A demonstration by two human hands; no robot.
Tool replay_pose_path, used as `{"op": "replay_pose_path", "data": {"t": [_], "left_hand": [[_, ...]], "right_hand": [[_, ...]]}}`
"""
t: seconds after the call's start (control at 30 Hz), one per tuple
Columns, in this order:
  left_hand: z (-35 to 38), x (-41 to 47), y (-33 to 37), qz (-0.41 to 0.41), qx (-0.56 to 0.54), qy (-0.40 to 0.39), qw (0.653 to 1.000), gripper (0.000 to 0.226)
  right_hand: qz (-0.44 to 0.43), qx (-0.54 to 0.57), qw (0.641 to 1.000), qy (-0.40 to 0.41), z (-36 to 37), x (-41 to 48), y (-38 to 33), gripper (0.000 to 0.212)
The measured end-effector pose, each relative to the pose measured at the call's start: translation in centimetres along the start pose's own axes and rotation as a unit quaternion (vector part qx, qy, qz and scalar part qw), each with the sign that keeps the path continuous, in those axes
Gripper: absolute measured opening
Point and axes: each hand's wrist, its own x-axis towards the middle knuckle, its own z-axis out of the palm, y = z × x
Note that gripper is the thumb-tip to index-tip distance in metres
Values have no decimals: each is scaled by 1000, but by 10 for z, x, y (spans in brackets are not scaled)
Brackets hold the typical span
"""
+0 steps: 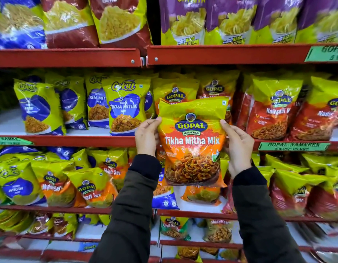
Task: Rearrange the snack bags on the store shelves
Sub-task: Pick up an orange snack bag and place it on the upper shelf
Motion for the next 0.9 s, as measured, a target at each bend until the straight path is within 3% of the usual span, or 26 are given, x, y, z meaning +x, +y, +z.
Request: {"op": "replay_pose_path", "data": {"t": [0.17, 0.33, 0.6, 0.77, 0.9], "left_hand": [[40, 37, -8, 11, 45, -25, 999, 24], [95, 78, -16, 6, 74, -53, 996, 15], [146, 128, -43, -21, 13, -79, 997, 18], [153, 148, -68, -40, 55, -49, 996, 30], [157, 154, -80, -37, 111, -18, 993, 25]], "right_hand": [[-48, -29, 998, 28, -12, 46, -15, 24], [-72, -32, 996, 51, -22, 109, -24, 17], [-73, -34, 994, 80, -30, 184, -14, 23], [-43, -60, 993, 94, -34, 212, 5, 11], [-21, -97, 990, 103, -35, 227, 23, 13]]}}
